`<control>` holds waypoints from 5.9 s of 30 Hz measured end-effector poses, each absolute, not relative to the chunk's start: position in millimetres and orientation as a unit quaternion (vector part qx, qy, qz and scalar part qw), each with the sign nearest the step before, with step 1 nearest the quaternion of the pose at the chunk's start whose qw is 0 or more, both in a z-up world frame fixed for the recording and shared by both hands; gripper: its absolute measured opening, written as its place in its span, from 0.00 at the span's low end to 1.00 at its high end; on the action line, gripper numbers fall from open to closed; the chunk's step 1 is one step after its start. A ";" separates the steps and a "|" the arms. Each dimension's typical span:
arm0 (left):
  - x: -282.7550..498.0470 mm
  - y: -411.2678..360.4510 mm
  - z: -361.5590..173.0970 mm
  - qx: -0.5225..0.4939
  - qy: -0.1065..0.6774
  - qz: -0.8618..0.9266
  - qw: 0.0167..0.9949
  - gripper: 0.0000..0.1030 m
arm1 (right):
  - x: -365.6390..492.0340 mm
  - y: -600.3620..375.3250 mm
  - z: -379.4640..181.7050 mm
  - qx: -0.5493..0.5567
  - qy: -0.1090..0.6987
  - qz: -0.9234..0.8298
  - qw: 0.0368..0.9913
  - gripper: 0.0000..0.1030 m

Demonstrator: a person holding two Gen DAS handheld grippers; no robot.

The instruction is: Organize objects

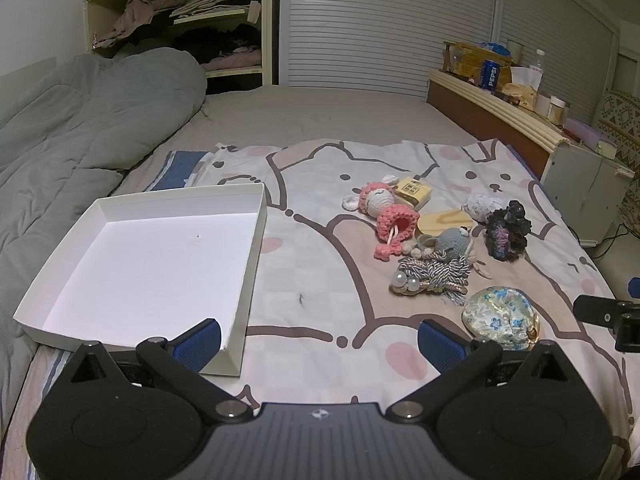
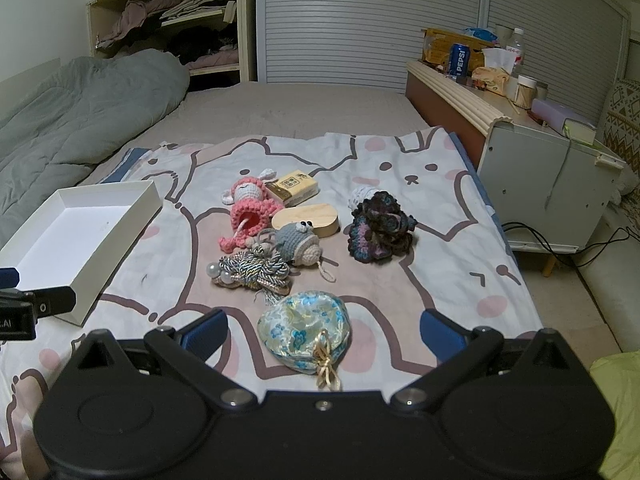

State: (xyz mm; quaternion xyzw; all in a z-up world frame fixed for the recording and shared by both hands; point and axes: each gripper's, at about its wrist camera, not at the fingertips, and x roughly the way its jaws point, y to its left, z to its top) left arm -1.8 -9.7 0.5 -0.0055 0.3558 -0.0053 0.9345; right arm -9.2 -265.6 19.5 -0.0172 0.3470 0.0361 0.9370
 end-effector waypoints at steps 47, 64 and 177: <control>-5.8 -15.2 -3.8 -0.007 0.357 -0.007 0.934 1.00 | -10.2 -264.6 17.1 -0.020 0.348 0.037 0.936 1.00; -7.5 -17.9 -5.1 -0.008 0.357 -0.009 0.934 1.00 | -10.6 -263.7 16.4 -0.021 0.349 0.037 0.936 1.00; 146.8 -107.1 -103.3 -0.028 0.392 -0.139 0.909 0.85 | 88.7 -317.4 -49.3 -0.023 0.380 0.130 0.915 0.83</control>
